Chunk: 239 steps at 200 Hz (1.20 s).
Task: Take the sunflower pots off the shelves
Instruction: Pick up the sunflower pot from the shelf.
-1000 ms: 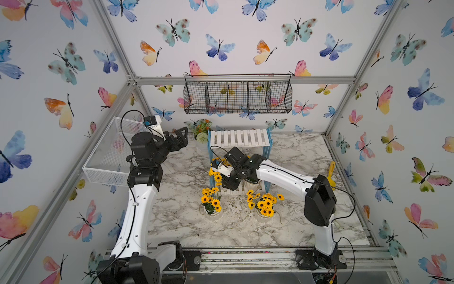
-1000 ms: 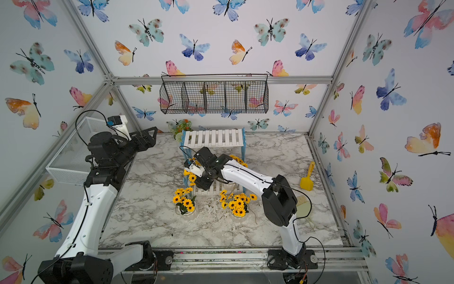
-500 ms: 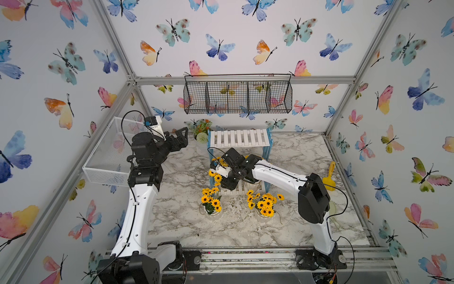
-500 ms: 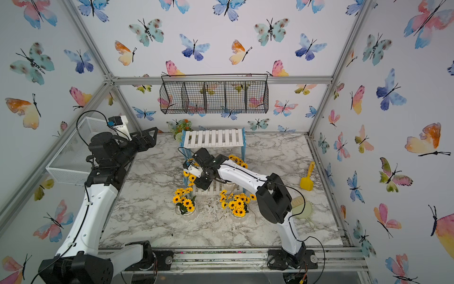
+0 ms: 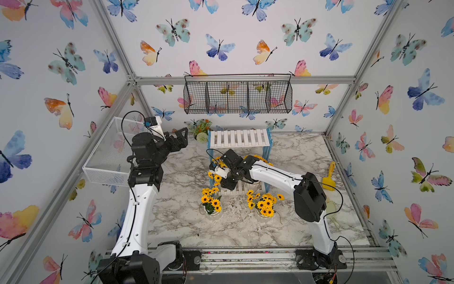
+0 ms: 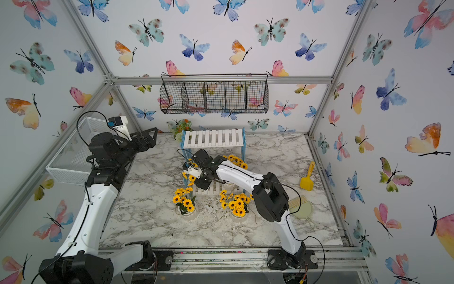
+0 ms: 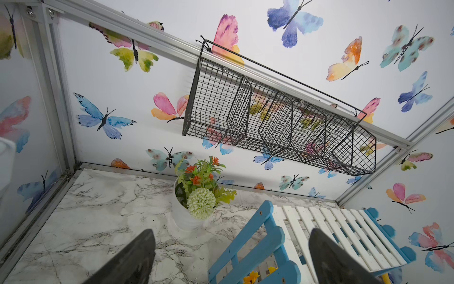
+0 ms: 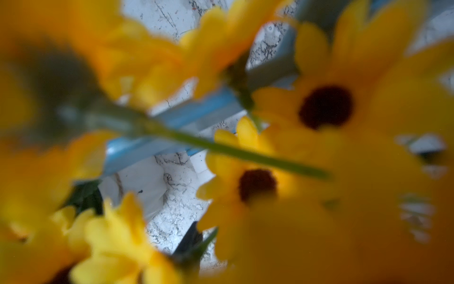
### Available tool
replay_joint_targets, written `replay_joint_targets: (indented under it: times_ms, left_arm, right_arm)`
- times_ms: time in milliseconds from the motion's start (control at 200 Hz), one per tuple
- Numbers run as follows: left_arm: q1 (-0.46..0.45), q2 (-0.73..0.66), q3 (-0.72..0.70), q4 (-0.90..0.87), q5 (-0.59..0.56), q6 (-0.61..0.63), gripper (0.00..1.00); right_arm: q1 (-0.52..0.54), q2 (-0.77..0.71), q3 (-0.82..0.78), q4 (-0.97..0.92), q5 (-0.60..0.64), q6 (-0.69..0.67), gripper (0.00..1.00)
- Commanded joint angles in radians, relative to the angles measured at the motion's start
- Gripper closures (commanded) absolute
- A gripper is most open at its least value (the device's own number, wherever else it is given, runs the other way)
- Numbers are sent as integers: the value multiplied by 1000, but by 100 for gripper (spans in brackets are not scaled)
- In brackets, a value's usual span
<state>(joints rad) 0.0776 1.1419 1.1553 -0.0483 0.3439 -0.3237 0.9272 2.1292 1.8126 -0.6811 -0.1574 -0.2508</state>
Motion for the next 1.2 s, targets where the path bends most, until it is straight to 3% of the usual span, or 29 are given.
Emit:
replay_joint_targets:
  times_ms: [0, 761, 1191]
  left_arm:
    - [8, -1, -6, 28, 30, -5, 3]
    - [12, -4, -23, 48, 35, -11, 3]
    - [15, -1, -34, 63, 42, -20, 3]
  right_arm:
    - [4, 29, 20, -14, 13, -14, 59]
    - [4, -17, -8, -1, 16, -35, 98]
    - [24, -163, -43, -48, 63, -7, 98]
